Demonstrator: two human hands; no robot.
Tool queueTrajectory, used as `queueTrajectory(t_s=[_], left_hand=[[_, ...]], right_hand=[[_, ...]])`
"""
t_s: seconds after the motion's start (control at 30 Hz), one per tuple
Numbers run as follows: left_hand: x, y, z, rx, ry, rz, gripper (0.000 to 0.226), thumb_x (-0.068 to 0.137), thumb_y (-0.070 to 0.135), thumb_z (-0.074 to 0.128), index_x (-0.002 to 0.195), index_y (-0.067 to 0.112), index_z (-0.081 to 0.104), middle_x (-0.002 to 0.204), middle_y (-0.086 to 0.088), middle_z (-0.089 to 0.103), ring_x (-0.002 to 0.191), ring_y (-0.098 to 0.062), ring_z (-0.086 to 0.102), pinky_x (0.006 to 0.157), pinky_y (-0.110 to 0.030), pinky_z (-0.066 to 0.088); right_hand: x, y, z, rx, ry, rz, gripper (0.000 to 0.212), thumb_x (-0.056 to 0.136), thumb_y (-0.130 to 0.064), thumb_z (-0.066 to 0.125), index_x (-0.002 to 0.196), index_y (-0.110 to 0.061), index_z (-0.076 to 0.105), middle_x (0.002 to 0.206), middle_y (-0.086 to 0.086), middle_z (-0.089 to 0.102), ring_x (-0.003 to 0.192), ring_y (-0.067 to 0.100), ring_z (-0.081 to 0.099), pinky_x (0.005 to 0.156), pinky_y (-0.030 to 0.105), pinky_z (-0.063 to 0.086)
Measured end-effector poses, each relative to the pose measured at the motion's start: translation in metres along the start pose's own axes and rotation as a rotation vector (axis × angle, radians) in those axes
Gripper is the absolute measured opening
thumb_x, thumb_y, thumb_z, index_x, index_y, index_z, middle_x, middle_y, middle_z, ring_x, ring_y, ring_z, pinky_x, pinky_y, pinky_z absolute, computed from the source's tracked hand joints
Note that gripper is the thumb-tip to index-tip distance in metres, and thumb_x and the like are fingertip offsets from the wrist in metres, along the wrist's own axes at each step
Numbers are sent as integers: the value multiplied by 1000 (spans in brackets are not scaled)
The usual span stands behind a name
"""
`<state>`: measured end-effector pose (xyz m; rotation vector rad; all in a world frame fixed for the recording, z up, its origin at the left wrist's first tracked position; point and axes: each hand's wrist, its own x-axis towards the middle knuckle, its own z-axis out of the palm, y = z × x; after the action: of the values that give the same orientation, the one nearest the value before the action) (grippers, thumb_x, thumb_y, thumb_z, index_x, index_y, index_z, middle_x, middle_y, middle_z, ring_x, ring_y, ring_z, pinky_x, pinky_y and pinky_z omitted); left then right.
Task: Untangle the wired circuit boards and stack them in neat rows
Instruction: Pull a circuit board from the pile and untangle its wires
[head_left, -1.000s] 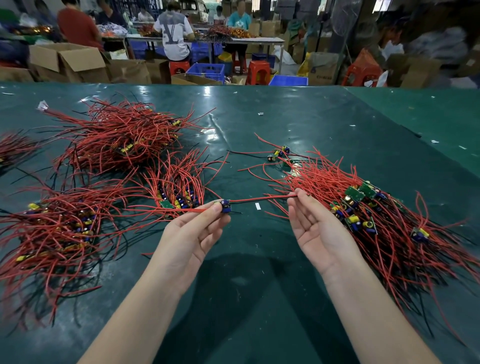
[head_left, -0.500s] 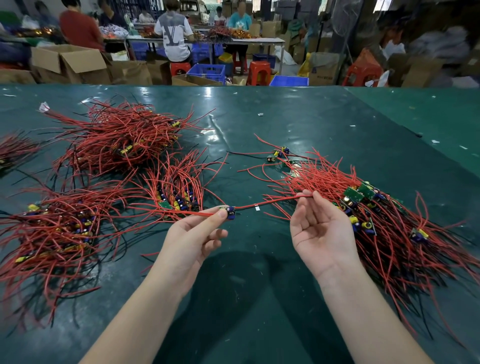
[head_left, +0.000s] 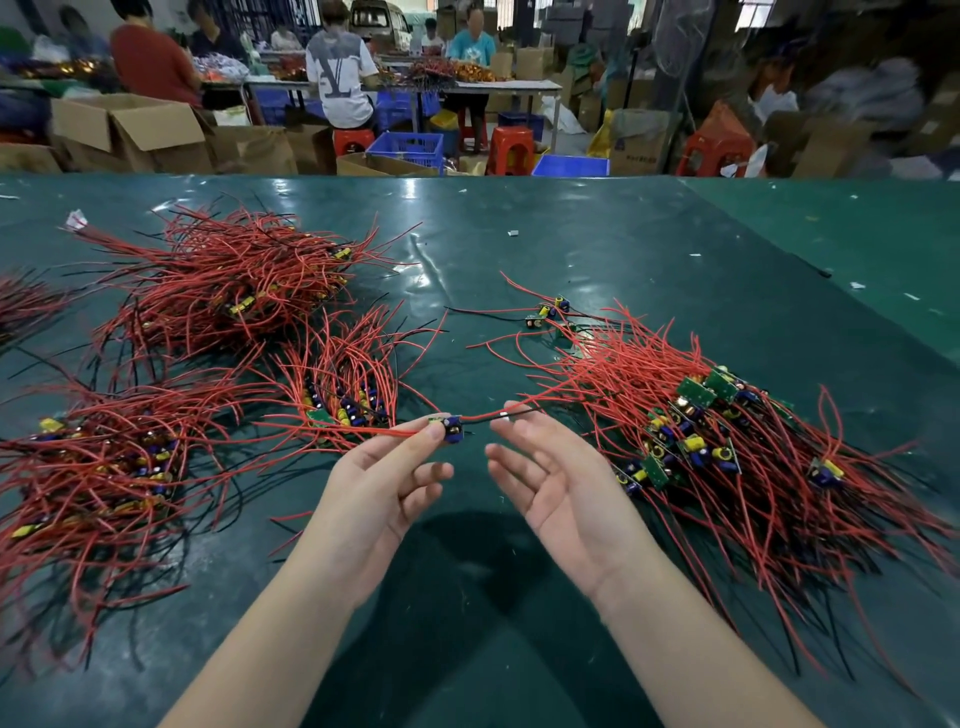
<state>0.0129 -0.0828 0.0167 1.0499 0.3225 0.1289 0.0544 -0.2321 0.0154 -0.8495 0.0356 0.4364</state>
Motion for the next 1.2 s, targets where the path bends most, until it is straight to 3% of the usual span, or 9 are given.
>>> queueTrajectory(t_s=[0.23,0.33,0.47,0.53,0.67,0.83,0.93,1.03,1.2], left_hand=[[0,-3,-3,45,-74,-4,25,59,26,75,81,15,79,86,-3,74,66,-9,70,54,-16,52],[1,-5,-3,37,-94,2,23,63,22,73,82,11,78,86,-7,74,74,-12,71,60,-18,55],[0,-5,-2,40,-85,46,31,64,20,73,92,6,74,90,-10,75,78,-13,72,64,-19,56],[-2,-6,0,87,-58,118,34,64,20,73,94,5,72,90,-8,75,80,-14,72,64,-18,55],[-2,-9,1,356,-12,345,14,77,5,73,89,12,74,85,0,76,75,-7,71,67,-15,53],[-3,-15,-3,604,21,528,18,78,7,77,86,23,75,87,9,76,82,-6,72,76,-14,52],[-3,-17,-4,739,26,635,21,78,8,77,88,26,74,87,11,75,82,-3,70,76,-13,52],[-2,-15,-4,649,21,562,22,78,5,76,86,26,74,86,9,76,81,-6,72,76,-15,54],[0,-11,-2,236,-24,301,18,73,9,73,91,8,74,90,-8,76,82,-18,72,73,-20,56]], right_hand=[[1,3,-1,-93,-42,-121,23,66,-9,73,88,-14,75,81,3,67,74,17,69,69,22,55],[1,1,0,-129,-22,-163,11,73,-4,71,79,-11,75,80,11,69,72,21,70,67,23,56],[1,-3,-3,-149,36,-132,16,81,4,67,74,-9,74,79,16,70,70,23,72,62,23,56],[1,-3,-4,-162,44,-119,18,80,3,69,71,-12,74,78,13,71,70,22,72,62,23,56],[2,-3,-7,-270,76,-186,16,78,2,72,79,-13,70,75,5,72,72,19,72,61,21,55],[3,-1,-8,-575,87,-401,22,78,3,74,78,-19,70,74,-3,72,72,7,67,67,20,53],[4,-1,-8,-690,91,-493,24,77,3,74,76,-20,71,75,-3,72,72,9,67,70,19,52],[5,-1,-9,-646,80,-432,22,79,5,72,75,-17,72,70,0,72,68,12,68,67,25,56],[5,-2,-5,-200,20,-97,7,68,0,74,71,-7,76,75,13,72,67,20,71,62,22,56]])
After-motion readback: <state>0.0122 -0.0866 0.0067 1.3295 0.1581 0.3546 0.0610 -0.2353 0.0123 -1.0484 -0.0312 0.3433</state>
